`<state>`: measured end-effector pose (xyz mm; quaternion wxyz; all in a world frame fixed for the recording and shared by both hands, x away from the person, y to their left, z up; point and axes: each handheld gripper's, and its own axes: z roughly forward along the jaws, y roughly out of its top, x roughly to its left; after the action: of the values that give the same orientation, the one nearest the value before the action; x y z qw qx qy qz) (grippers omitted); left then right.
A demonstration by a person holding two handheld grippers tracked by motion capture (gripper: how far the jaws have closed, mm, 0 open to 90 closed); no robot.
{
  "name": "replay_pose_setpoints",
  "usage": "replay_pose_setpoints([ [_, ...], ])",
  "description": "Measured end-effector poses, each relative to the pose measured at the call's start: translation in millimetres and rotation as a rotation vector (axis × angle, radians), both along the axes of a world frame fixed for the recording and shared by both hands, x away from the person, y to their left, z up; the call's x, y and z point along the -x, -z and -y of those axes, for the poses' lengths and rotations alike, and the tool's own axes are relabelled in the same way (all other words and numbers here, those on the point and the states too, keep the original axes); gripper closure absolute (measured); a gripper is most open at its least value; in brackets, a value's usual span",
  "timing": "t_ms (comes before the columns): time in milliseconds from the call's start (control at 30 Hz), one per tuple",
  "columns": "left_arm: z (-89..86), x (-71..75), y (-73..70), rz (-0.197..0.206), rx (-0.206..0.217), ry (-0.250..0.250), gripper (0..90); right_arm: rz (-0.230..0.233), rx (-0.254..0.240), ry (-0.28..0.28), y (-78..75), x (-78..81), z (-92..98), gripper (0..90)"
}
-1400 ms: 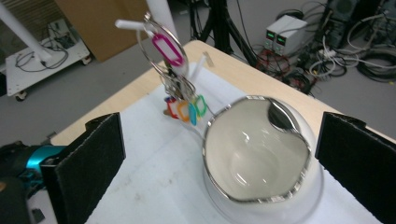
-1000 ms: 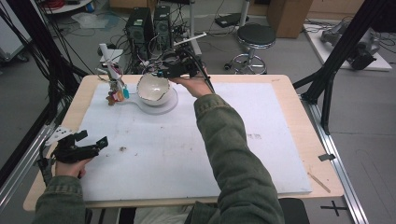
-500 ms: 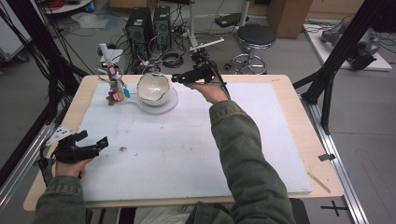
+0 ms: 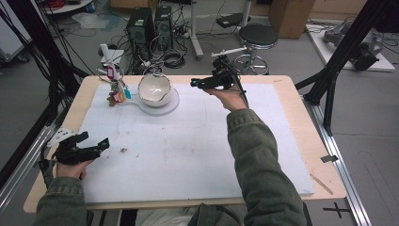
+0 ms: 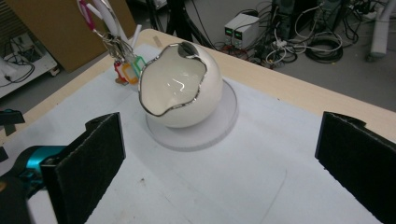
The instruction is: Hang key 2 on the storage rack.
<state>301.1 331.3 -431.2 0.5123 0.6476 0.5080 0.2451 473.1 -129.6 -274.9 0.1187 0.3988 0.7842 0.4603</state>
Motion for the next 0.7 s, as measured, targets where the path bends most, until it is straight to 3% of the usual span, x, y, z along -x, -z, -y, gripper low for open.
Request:
replay_pose_setpoints([
  [200,0.6,-0.7,0.4,0.002,0.002,0.001,2.4,-0.001,-0.029,0.026,7.3,7.0,20.1,0.8],
  [300,0.6,-0.7,0.4,0.002,0.002,0.000,2.4,-0.003,-0.002,0.034,7.8,9.5,25.9,0.8],
  [367,0.5,-0.9,0.6,0.001,0.002,0.001,2.4,0.009,-0.027,0.037,7.5,13.7,31.6,0.8],
  [700,0.7,-1.1,0.7,-0.003,0.000,0.001,2.4,0.005,-0.016,0.058,21.4,28.2,57.8,0.8],
])
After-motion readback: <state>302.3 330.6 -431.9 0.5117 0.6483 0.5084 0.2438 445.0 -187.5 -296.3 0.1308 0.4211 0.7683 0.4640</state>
